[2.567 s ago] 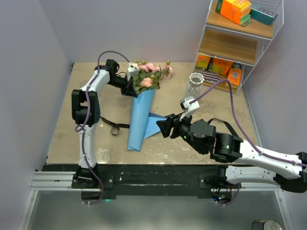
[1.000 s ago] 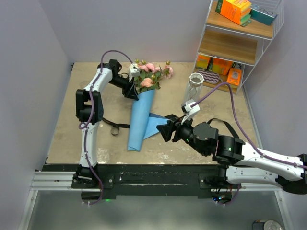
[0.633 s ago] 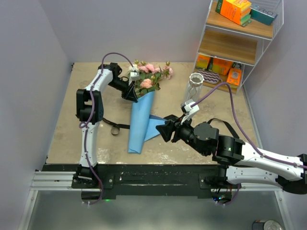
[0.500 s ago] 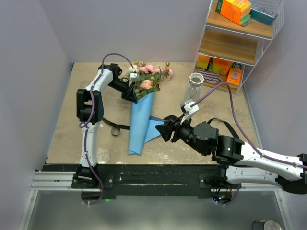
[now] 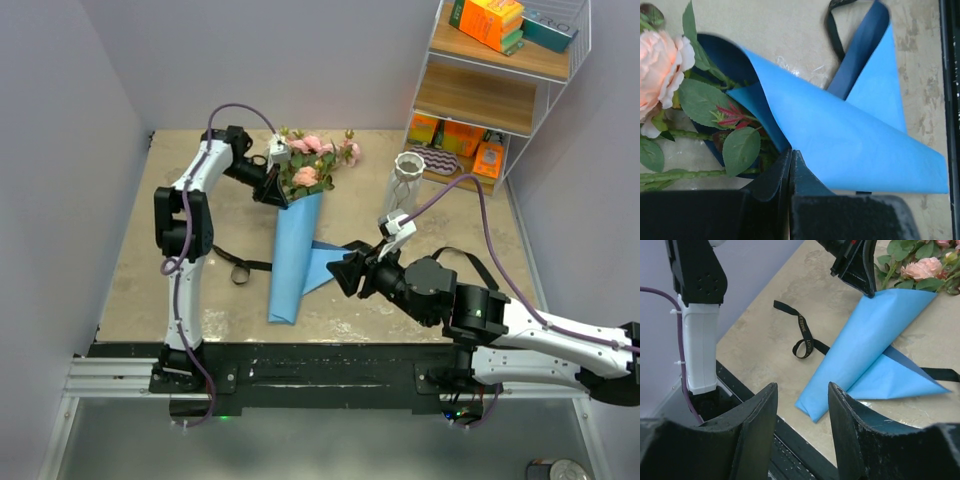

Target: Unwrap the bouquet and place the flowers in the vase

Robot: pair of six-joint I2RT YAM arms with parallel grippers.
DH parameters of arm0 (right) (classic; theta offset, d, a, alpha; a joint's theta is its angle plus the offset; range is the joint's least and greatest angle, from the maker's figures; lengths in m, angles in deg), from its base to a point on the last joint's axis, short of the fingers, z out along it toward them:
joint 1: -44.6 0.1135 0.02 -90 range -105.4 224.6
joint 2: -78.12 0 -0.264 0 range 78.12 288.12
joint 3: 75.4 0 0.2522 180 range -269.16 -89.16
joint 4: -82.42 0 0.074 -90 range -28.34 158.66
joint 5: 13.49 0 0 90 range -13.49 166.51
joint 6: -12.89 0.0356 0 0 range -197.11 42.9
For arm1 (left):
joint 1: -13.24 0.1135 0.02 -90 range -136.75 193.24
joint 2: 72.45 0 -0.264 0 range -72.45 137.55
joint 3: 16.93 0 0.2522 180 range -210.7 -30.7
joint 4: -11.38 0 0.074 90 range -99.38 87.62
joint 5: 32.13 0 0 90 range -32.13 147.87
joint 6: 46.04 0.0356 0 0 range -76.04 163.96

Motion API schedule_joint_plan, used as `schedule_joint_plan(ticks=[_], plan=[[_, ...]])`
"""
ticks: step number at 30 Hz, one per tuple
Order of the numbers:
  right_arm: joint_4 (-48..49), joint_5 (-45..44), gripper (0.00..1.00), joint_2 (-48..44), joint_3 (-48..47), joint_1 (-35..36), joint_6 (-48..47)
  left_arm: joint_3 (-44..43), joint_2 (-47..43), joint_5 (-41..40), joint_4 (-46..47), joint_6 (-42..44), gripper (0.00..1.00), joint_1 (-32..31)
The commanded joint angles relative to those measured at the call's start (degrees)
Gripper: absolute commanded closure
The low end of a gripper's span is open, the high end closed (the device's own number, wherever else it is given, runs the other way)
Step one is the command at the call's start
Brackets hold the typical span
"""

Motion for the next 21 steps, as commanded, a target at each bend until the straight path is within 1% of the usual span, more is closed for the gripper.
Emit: schedule_joint_plan(ticks=[1, 7, 9, 11, 12, 13, 14, 15, 16, 17, 18, 19, 20, 21], plan=[[1.5, -1.2, 0.52, -1.9, 0.2, 0.0, 0.3, -2.1, -10.5, 7.0, -1.1, -2.3, 1.00, -0.3], [-0.2, -2.4, 0.53, -3.7, 0.0, 0.0, 0.6, 0.5, -16.7, 9.9, -1.1, -4.3, 1.00, -0.6], [-0.7, -3.1, 0.53, -4.4, 0.4, 0.0, 0.8, 0.2, -18.3, 11.4, -0.9, -7.0, 1.00, -0.8], [-1.0, -3.5, 0.52, -5.2, 0.7, 0.0, 1.1, 0.2, -19.6, 12.4, 1.3, -10.9, 1.00, -1.8], [-1.3, -3.8, 0.51, -5.3, 0.9, 0.0, 1.2, 0.5, -21.1, 12.5, 2.3, -14.7, 0.94, -2.3], [-1.5, -4.6, 0.47, -5.5, 1.0, 0.0, 1.3, 2.2, -22.2, 12.5, 5.5, -16.8, 0.85, -2.9], [-1.8, -4.9, 0.45, -5.6, 1.1, 0.0, 1.5, 4.1, -24.8, 11.2, 8.4, -22.5, 0.73, -4.1], [-2.0, -5.2, 0.43, -5.7, 1.2, 0.0, 1.6, 6.4, -26.3, 10.4, 11.4, -24.8, 0.45, -4.5], [-2.2, -5.7, 0.41, -5.6, 1.2, 0.0, 1.7, 11.6, -27.9, 9.2, 17.5, -26.7, 0.38, -4.9], [-2.2, -5.9, 0.39, -5.6, 1.3, 0.0, 2.0, 14.3, -30.9, 6.3, 20.4, -29.4, 0.34, -5.1], [-2.3, -5.8, 0.39, -5.7, 1.3, 0.0, 1.9, 16.5, -32.0, 4.7, 22.9, -30.0, 0.29, -5.0], [-2.2, -5.4, 0.39, -5.6, 1.3, 0.1, 2.0, 19.5, -32.7, 2.5, 24.9, -29.7, 0.27, -4.9], [-2.4, -5.4, 0.38, -5.6, 1.3, 0.0, 1.9, 20.2, -33.0, 0.4, 24.0, -25.9, 0.25, -3.9], [-2.6, -5.3, 0.38, -5.5, 1.3, 0.0, 1.9, 20.3, -32.5, 0.1, 23.1, -24.3, 0.23, -3.1]])
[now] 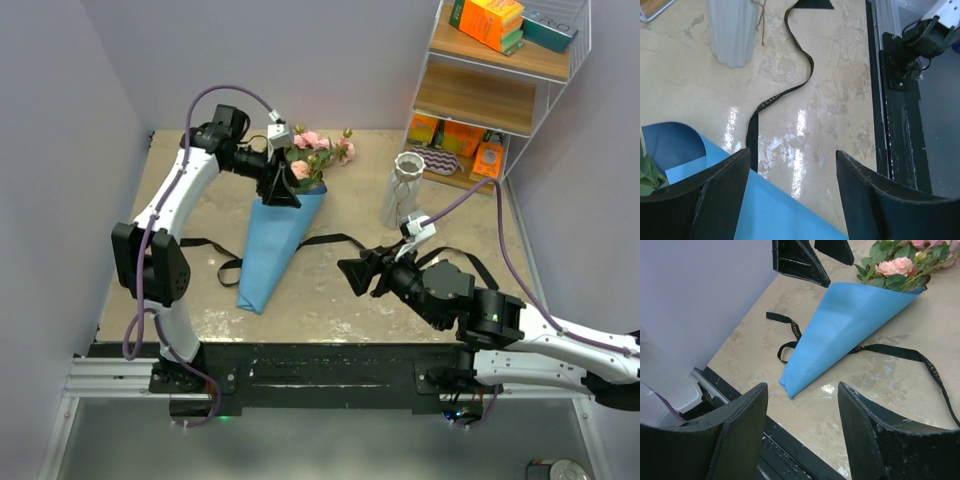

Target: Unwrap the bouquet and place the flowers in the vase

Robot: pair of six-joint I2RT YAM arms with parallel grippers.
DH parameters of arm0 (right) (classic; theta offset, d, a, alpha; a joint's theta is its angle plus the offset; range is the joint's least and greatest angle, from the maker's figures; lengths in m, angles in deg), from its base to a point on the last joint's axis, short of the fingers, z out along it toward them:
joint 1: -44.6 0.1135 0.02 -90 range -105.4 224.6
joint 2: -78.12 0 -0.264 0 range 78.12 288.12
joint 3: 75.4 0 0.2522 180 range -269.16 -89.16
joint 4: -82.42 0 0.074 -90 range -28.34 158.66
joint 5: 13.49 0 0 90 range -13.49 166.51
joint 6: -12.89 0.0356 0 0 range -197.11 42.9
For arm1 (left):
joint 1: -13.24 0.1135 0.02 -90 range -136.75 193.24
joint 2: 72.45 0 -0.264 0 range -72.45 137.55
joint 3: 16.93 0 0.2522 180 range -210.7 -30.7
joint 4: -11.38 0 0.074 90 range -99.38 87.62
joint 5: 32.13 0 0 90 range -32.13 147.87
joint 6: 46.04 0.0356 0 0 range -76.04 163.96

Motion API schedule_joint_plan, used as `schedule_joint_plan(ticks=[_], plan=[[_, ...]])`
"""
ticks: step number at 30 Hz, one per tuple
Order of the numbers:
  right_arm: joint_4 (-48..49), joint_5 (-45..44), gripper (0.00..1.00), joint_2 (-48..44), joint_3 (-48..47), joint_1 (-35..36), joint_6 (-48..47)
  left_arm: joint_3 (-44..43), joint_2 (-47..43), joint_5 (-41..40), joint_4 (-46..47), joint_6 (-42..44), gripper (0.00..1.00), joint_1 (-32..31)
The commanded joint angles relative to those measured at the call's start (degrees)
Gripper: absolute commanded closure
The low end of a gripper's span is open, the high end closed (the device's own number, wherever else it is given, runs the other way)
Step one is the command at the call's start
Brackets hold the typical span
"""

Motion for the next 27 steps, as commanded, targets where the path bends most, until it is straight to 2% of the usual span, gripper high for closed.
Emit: schedule_joint_plan(ticks=[1, 3, 5, 7, 8, 20, 23, 24, 26, 27], plan=[[-0.9, -1.5, 0.38, -0.2, 0.1, 0.0, 0.8, 3.3, -1.8, -5.5, 5.5, -0.2, 0.20, 3.2], [-0.9, -0.7, 0.37, -0.1, 0.1, 0.0, 0.7, 0.4, 3.2, -5.0, 1.0, 6.5, 0.15, 6.5], [-0.8, -0.4, 0.37, 0.0, 0.0, 0.0, 0.3, -6.7, 10.5, -4.2, -8.0, 13.3, 0.12, 8.9], [-0.2, 0.1, 0.37, 0.2, 0.0, 0.0, 0.0, -14.2, 15.2, -4.1, -15.6, 17.2, 0.08, 9.9], [0.2, 0.5, 0.37, 0.3, 0.0, 0.0, -0.1, -15.7, 18.5, -4.0, -16.5, 18.0, 0.08, 10.4], [1.1, 0.9, 0.42, 0.8, 0.2, 0.0, -0.5, -9.7, 19.3, -5.3, -16.5, 26.2, 0.09, 10.3], [1.1, 0.7, 0.42, 1.0, 0.3, 0.1, -0.3, -7.7, 18.7, -6.1, -16.5, 26.6, 0.17, 9.8], [1.1, 0.7, 0.43, 0.9, 0.3, 0.0, -0.3, -7.2, 18.4, -6.2, -16.5, 26.7, 0.29, 9.7], [1.1, 0.2, 0.43, 0.7, 0.5, 0.0, 0.0, -6.0, 17.4, -6.4, -16.5, 26.6, 0.45, 9.5], [1.2, 0.2, 0.43, 0.6, 0.6, 0.0, 0.1, -5.8, 17.0, -6.4, -16.5, 26.4, 0.63, 9.5]])
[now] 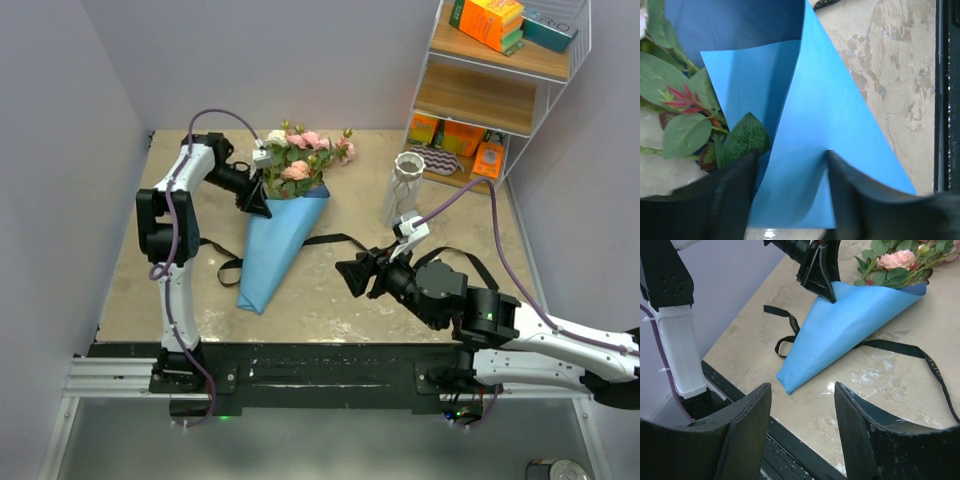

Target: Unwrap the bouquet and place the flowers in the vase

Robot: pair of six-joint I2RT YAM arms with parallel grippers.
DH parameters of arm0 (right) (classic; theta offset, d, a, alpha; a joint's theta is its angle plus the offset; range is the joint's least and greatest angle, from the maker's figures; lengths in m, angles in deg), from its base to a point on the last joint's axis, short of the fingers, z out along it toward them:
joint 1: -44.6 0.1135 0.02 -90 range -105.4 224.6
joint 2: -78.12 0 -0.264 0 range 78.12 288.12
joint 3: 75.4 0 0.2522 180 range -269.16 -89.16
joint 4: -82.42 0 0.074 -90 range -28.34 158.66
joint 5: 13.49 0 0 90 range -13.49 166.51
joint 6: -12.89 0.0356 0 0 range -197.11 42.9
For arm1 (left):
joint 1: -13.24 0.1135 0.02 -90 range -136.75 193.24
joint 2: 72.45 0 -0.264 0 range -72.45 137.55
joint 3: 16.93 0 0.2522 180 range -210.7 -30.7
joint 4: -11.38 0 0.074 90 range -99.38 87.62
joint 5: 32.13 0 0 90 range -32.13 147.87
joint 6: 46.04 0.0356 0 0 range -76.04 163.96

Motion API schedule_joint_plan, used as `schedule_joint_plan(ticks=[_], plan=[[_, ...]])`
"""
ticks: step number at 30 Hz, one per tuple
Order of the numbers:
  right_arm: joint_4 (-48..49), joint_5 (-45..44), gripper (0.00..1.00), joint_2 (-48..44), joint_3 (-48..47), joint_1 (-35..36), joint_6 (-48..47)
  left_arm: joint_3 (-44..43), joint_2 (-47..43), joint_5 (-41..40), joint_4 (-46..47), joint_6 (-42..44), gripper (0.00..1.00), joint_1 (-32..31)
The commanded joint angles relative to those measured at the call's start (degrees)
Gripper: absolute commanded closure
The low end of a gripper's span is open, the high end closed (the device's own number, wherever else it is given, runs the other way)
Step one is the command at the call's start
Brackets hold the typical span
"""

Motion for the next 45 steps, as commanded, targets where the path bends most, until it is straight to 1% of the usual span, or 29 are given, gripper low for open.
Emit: schedule_joint_plan(ticks=[1, 3, 6, 12, 16, 17, 19, 20, 21, 22, 23, 25, 26, 27, 28, 29, 30, 31, 32, 34, 35, 36, 37, 39, 43, 45], plan=[[1.9, -0.7, 0.44, -0.7, 0.6, 0.0, 0.3, 1.4, -5.5, 0.3, -0.9, 1.8, 0.72, -0.5], [2.0, -0.7, 0.44, -0.8, 0.7, 0.0, 0.5, 1.4, -6.5, 0.3, -0.9, 1.2, 0.81, -0.6], [2.2, -0.7, 0.44, -1.0, 1.3, 0.0, 1.0, 0.3, -7.2, 0.7, -0.9, -0.8, 0.83, -0.6], [2.8, -0.5, 0.45, -2.2, 2.4, 0.0, 1.7, -2.8, -10.8, 3.3, -0.8, -5.9, 0.84, -1.5], [2.6, -0.5, 0.45, -3.1, 2.4, 0.0, 1.8, -1.7, -15.1, 4.1, -0.6, -8.5, 0.79, -4.3], [2.5, -0.6, 0.45, -3.4, 2.4, 0.0, 1.8, -1.1, -17.1, 3.9, -0.1, -10.5, 0.77, -6.2], [2.1, -0.6, 0.45, -3.9, 2.4, 0.0, 2.0, 1.5, -19.3, 3.9, 2.0, -12.5, 0.62, -9.4], [2.1, -0.7, 0.44, -4.1, 2.6, 0.0, 1.9, 2.7, -21.6, 3.9, 3.5, -15.8, 0.53, -10.6], [1.9, -0.8, 0.43, -4.5, 2.6, 0.0, 2.0, 4.1, -22.7, 4.0, 5.1, -17.2, 0.35, -11.6], [1.7, -0.9, 0.43, -4.7, 2.6, 0.1, 2.1, 6.5, -23.8, 4.2, 7.6, -18.5, 0.32, -13.6], [1.5, -1.1, 0.42, -4.9, 2.4, 0.1, 2.1, 7.5, -25.3, 4.6, 8.7, -20.8, 0.31, -14.5], [1.0, -1.6, 0.41, -5.5, 2.3, 0.0, 2.2, 9.2, -26.0, 5.0, 9.3, -21.7, 0.29, -16.4], [0.8, -1.8, 0.41, -5.7, 2.1, 0.0, 2.2, 9.3, -26.0, 5.0, 9.2, -21.9, 0.28, -16.5], [0.4, -1.9, 0.40, -5.9, 2.1, 0.1, 2.2, 9.2, -26.0, 4.7, 8.9, -22.1, 0.24, -16.4], [0.3, -2.0, 0.38, -6.3, 2.0, 0.0, 2.3, 9.3, -25.9, 3.9, 9.0, -21.9, 0.22, -15.3], [0.1, -2.0, 0.36, -6.4, 1.9, 0.0, 2.1, 9.5, -25.5, 2.2, 9.5, -21.7, 0.13, -14.5], [-0.1, -2.0, 0.35, -6.3, 1.9, 0.0, 2.1, 10.2, -25.2, 1.5, 10.9, -21.4, 0.08, -13.3], [-0.1, -1.8, 0.33, -6.2, 1.9, 0.1, 1.9, 10.0, -24.6, 0.8, 10.9, -20.7, 0.05, -10.9], [-0.1, -1.6, 0.32, -6.0, 1.9, 0.0, 1.7, 9.4, -22.4, -0.2, 10.5, -17.6, 0.01, -9.6], [0.0, -1.2, 0.32, -5.8, 1.8, 0.1, 1.3, 4.3, -18.9, -0.7, 5.5, -13.8, 0.01, -6.7], [0.0, -1.2, 0.32, -5.4, 1.7, 0.0, 1.2, 1.5, -14.3, -0.8, 2.3, -8.3, 0.01, -6.1], [0.1, -1.0, 0.32, -5.2, 1.6, 0.1, 1.2, -3.1, -12.3, -0.8, -0.8, -7.4, 0.01, -5.7], [0.2, -0.9, 0.32, -5.0, 1.5, 0.0, 1.0, -4.2, -11.0, -1.3, -0.9, -7.7, 0.01, -5.0], [0.4, -0.7, 0.32, -4.9, 1.3, 0.0, 0.9, -5.8, -8.8, -2.9, -0.8, -5.5, 0.01, -4.6], [0.5, -0.7, 0.32, -4.6, 1.1, 0.0, 0.0, -7.2, -5.5, -5.9, -0.1, -5.2, 0.01, -4.5], [0.5, -0.5, 0.32, -4.3, 0.8, 0.0, -0.2, -7.4, -3.8, -7.3, -0.8, -4.8, 0.03, -4.3]])
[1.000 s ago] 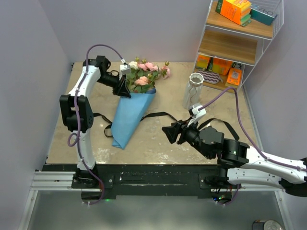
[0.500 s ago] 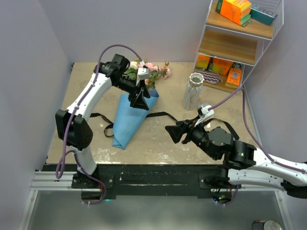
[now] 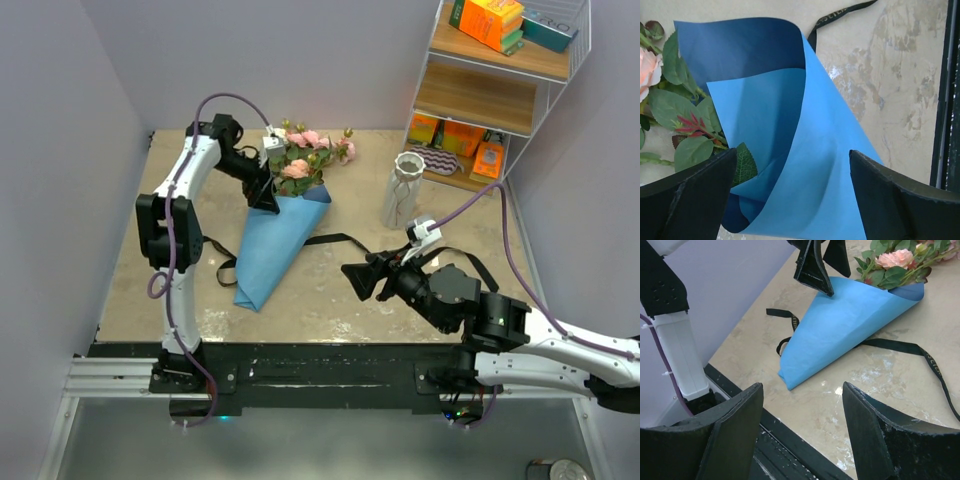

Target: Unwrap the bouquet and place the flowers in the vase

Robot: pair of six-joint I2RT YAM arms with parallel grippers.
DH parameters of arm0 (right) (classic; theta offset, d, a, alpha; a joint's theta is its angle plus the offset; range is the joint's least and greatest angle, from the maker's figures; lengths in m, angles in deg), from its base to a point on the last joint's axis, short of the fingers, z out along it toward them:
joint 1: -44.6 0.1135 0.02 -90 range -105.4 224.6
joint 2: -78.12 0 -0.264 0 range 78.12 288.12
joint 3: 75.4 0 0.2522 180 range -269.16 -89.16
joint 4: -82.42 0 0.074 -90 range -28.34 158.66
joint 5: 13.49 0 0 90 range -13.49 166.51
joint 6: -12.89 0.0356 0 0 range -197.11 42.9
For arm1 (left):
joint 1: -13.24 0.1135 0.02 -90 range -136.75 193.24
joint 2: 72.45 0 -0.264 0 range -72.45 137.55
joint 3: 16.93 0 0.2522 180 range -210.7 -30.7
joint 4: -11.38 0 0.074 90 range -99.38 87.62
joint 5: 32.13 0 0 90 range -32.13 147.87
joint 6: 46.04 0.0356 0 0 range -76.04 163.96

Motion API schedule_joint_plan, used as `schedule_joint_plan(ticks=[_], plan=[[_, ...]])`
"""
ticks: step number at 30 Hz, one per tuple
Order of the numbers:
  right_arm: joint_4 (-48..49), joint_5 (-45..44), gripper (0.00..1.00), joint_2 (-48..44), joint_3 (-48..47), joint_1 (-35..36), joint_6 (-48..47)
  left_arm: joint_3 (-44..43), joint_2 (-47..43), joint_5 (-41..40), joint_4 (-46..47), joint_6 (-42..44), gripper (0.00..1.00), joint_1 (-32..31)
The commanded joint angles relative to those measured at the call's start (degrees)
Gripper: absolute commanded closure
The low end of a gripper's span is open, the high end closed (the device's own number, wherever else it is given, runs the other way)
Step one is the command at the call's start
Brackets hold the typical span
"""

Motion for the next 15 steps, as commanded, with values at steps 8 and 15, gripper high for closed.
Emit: schedule_joint_plan(ticks=[8, 15], plan=[[1.4, -0.4, 0.34, 1.3, -1.4, 0.0, -1.4, 1.6, -1.5, -4.9, -2.6, 6.7, 0.28, -0.4], [1.8, -0.6, 0.35, 1.3, -1.3, 0.1, -1.0, 3.3, -5.1, -5.0, -2.6, 7.0, 1.00, -0.5]])
